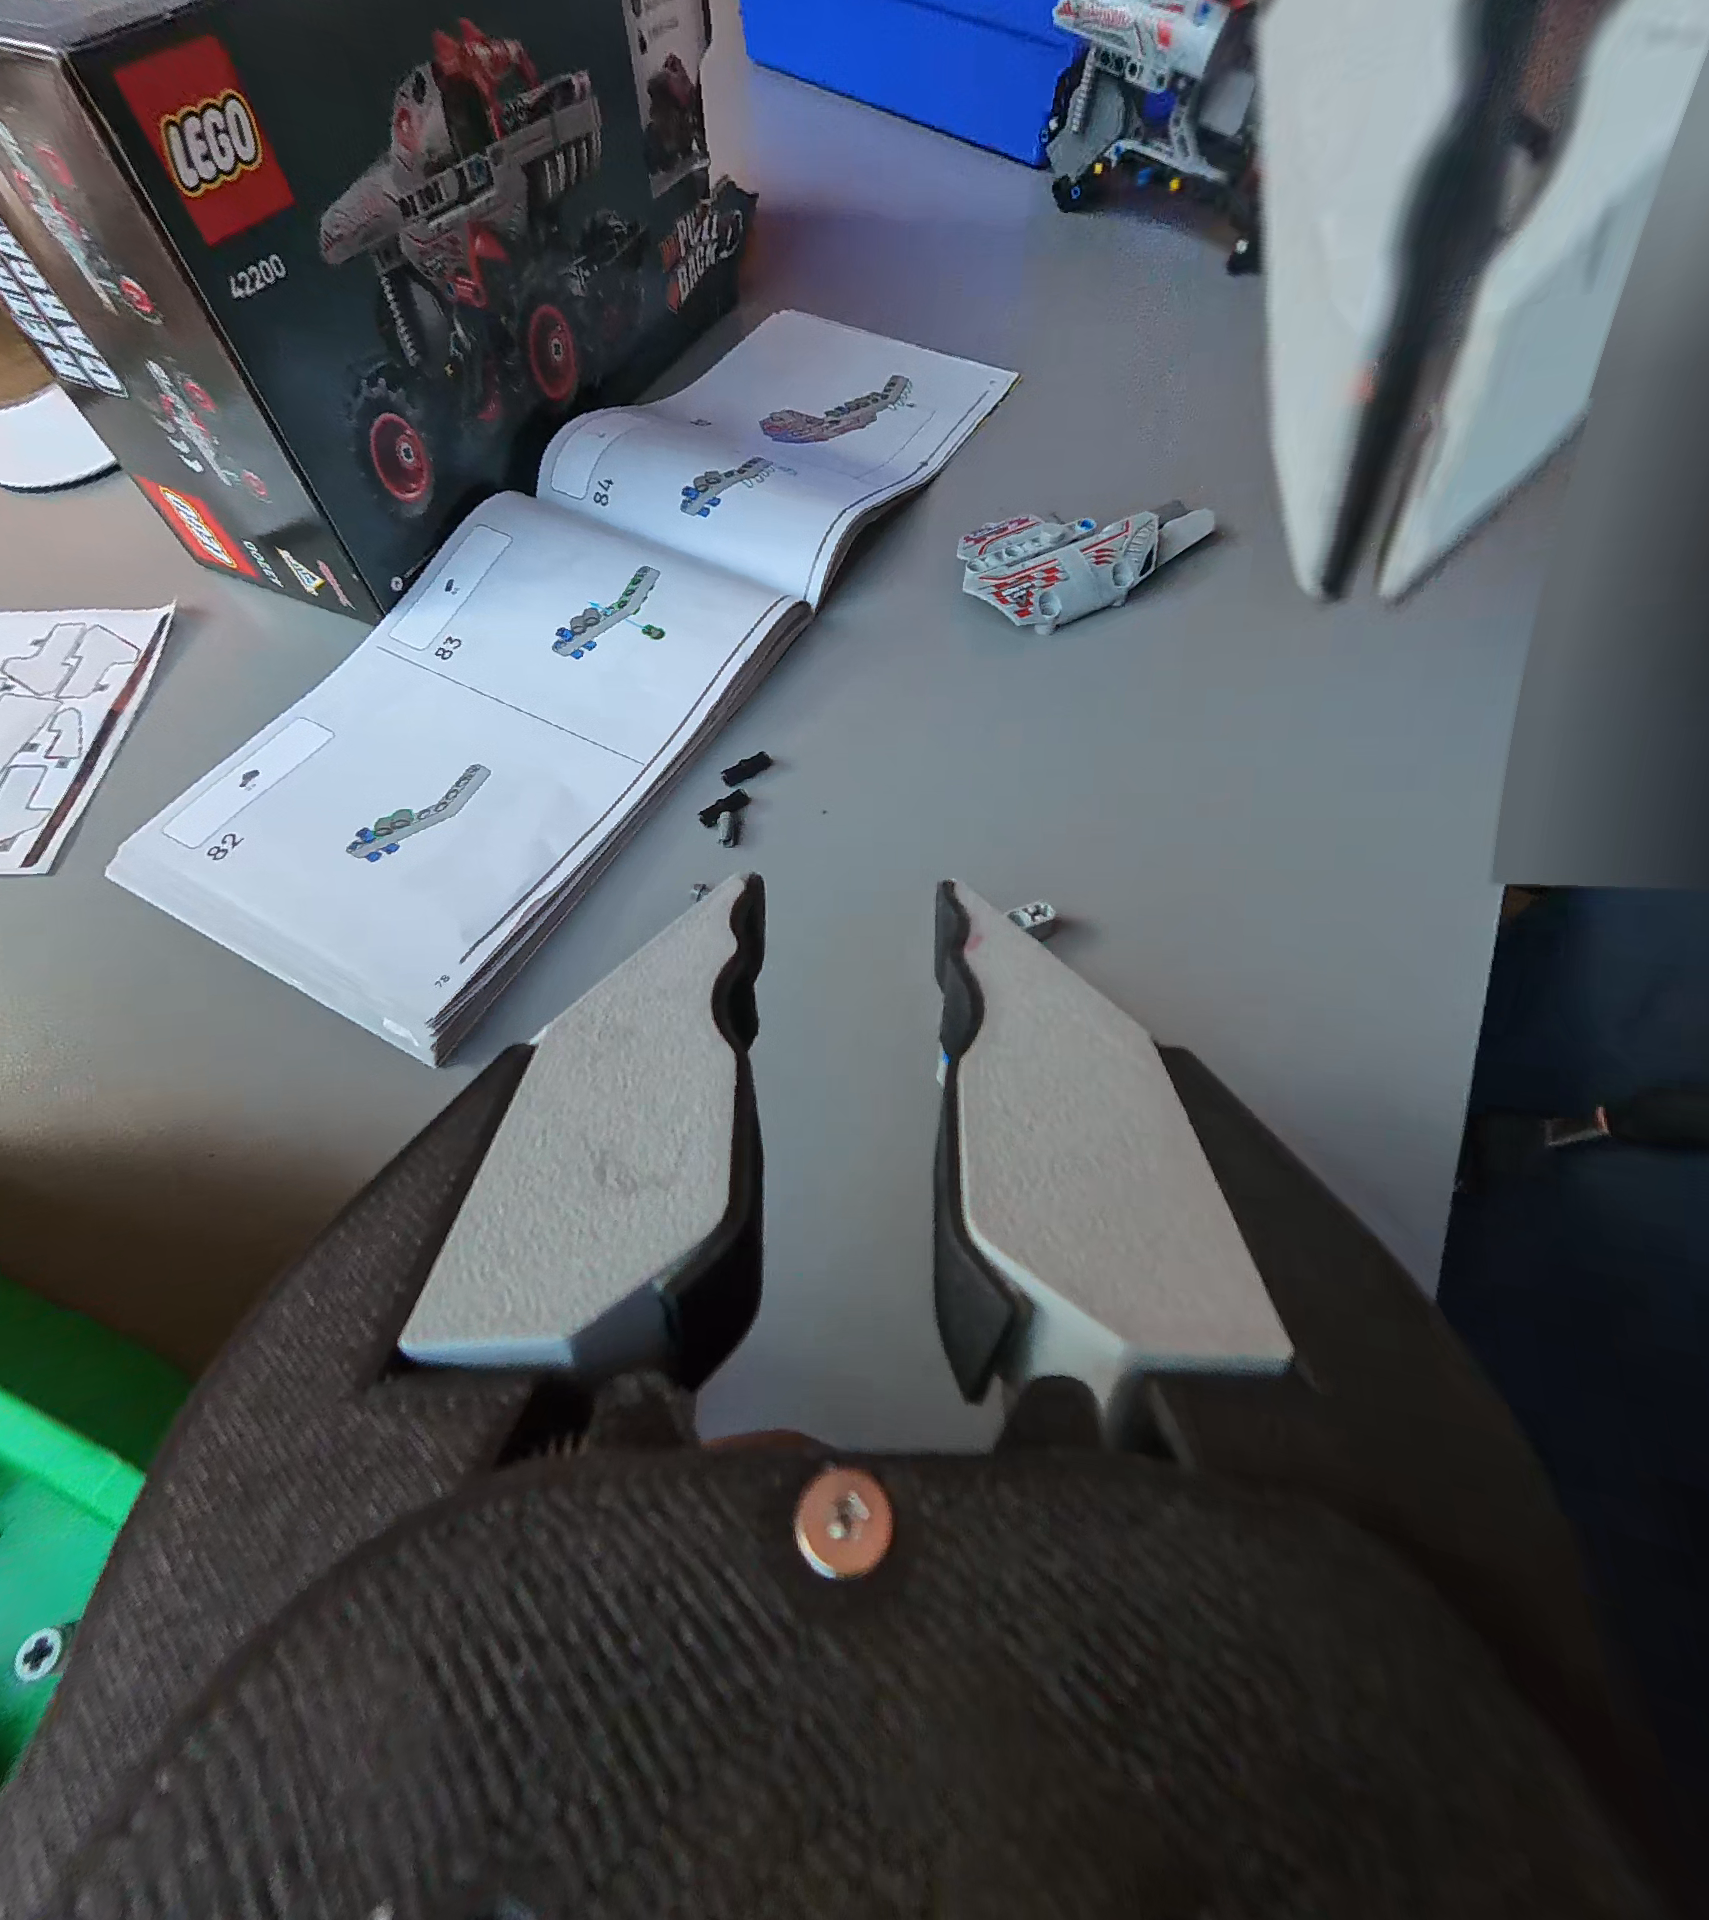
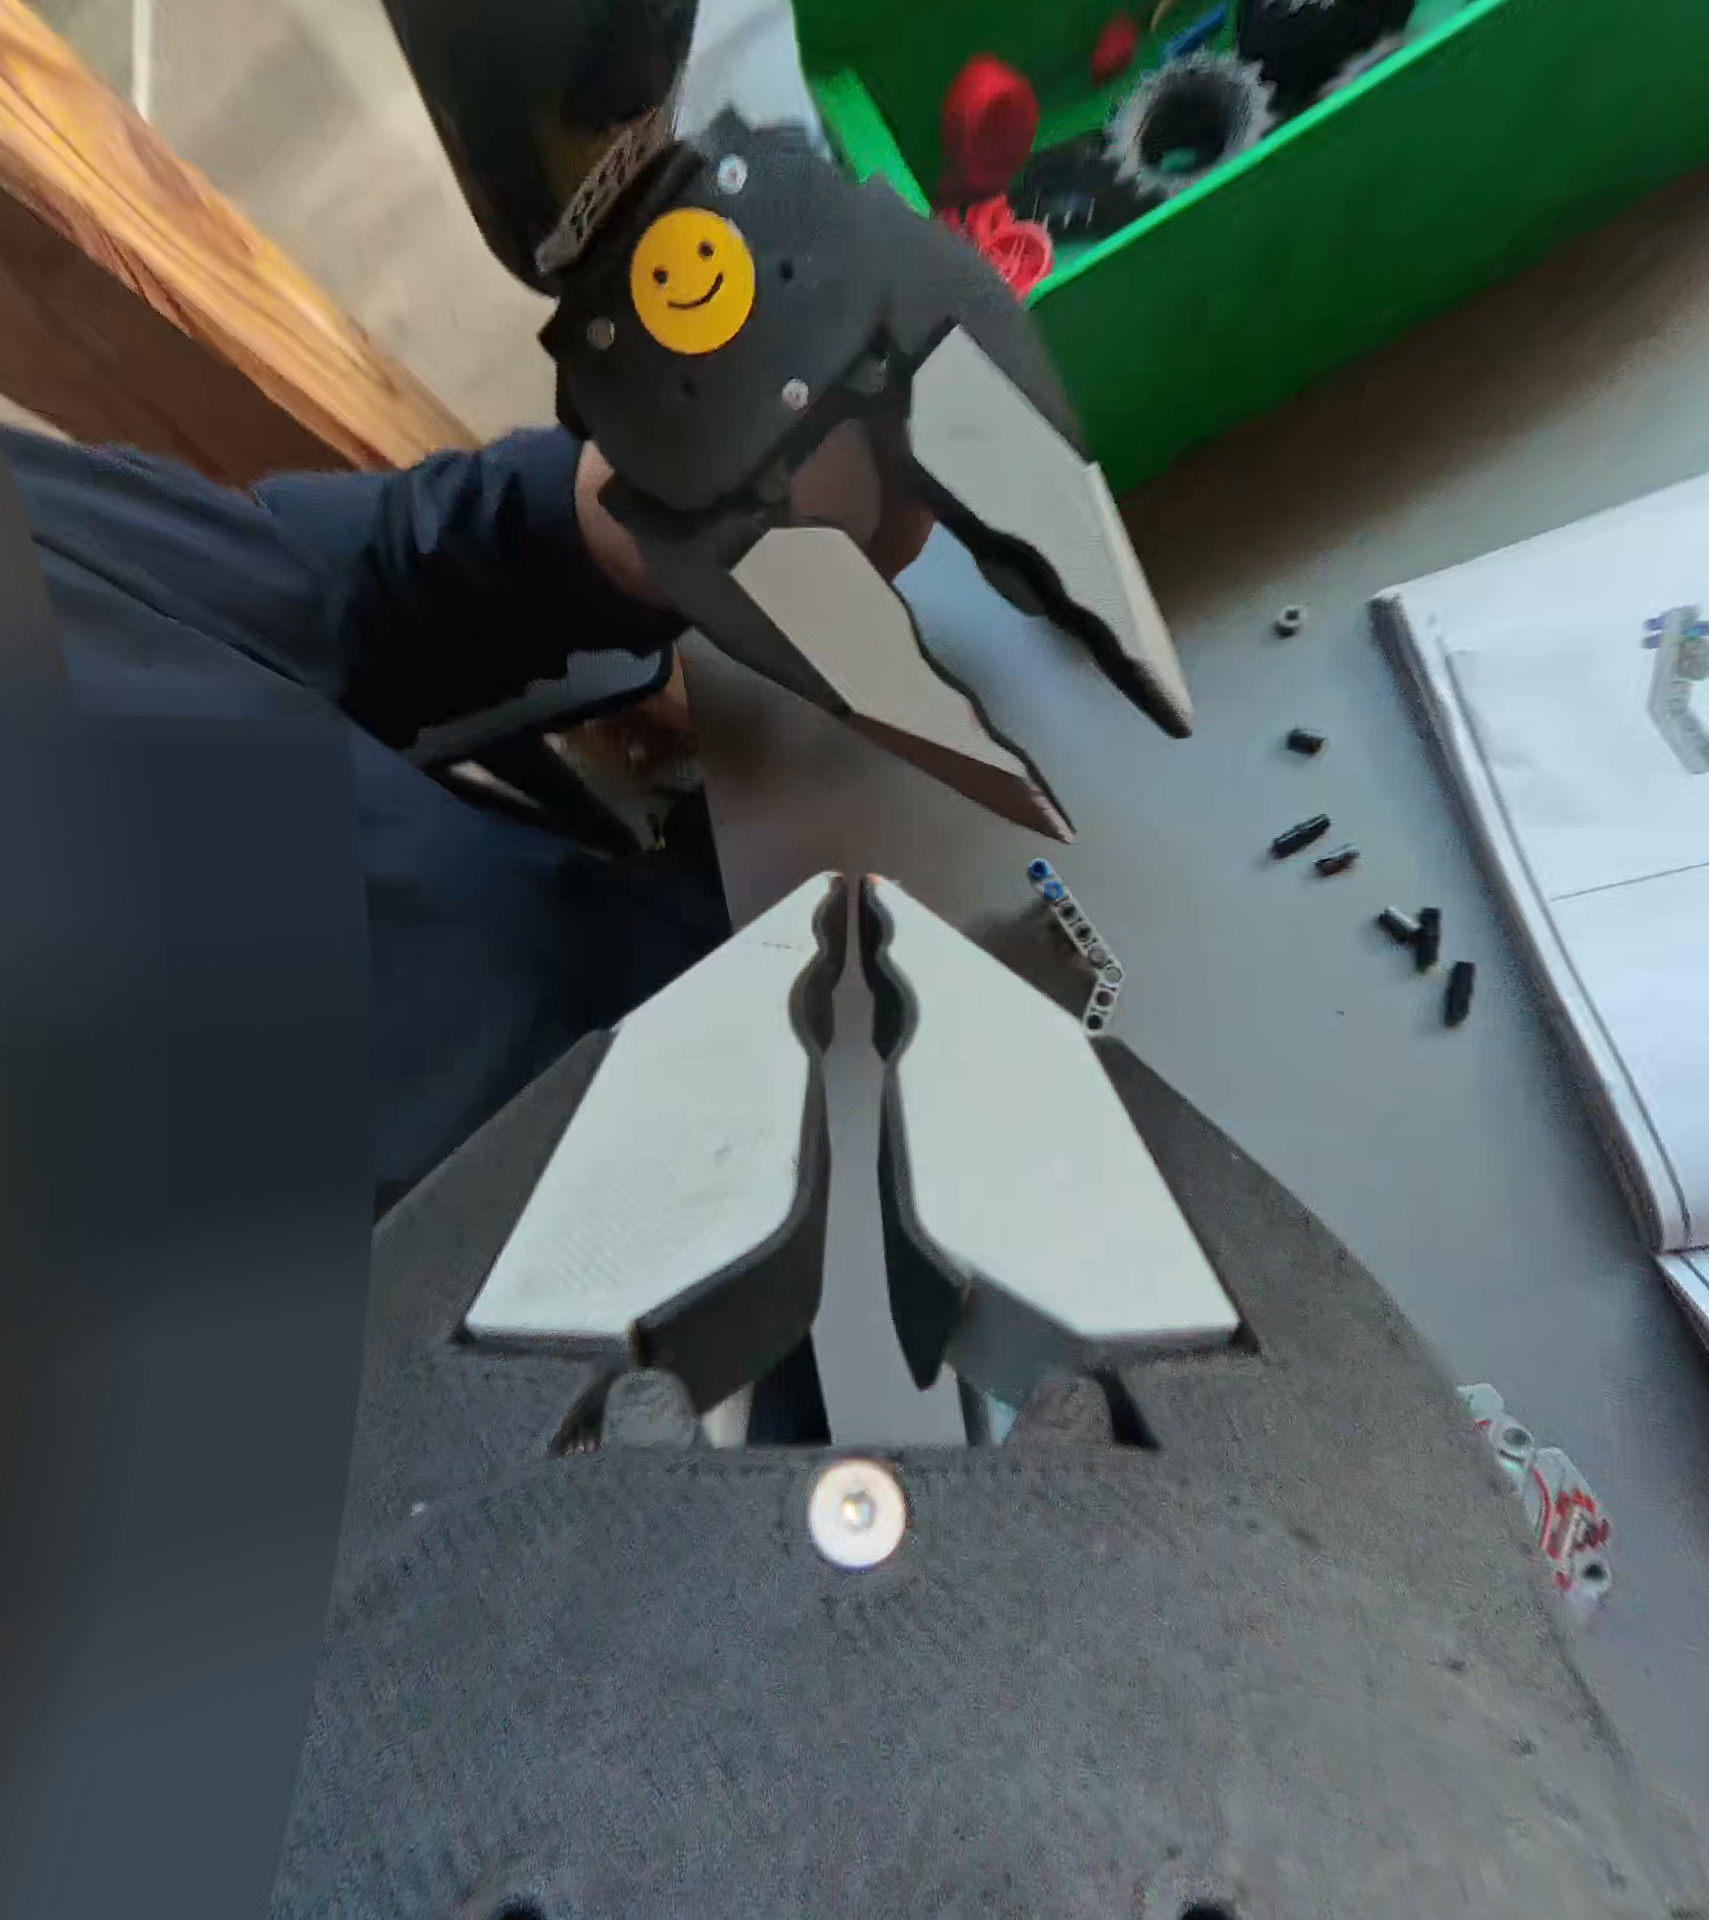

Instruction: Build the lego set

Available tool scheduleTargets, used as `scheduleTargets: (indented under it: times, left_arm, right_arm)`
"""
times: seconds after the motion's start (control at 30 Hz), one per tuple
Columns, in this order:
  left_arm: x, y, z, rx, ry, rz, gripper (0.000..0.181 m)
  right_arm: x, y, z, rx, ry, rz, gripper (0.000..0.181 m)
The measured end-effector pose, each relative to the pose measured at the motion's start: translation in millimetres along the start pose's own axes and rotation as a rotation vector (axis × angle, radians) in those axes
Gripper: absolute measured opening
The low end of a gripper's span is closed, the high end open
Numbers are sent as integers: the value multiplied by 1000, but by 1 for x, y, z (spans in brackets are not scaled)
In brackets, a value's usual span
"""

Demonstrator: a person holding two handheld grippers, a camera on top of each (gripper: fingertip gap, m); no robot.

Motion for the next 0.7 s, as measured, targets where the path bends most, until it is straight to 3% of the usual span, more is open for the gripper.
scheduleTargets:
  times: [0.17,0.4,0.7]
  left_arm:
    - [1,4,4,5,21,15,30]
    - [3,-5,7,8,27,37,30]
    - [8,-6,9,5,32,40,30]
  right_arm:
    - [-16,-25,26,127,83,268,0]
    - [5,-42,42,92,136,438,3]
    - [23,-35,-80,374,-40,291,9]
Point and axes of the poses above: each gripper's, where its closed fingertips meet, y back along the fingers, x out of its underside, z = x × y across the jaws, the point moved 5 cm from there along y, back along the fingers, and after that the axes turned 2 degrees about -x, right-handed, at the moved point
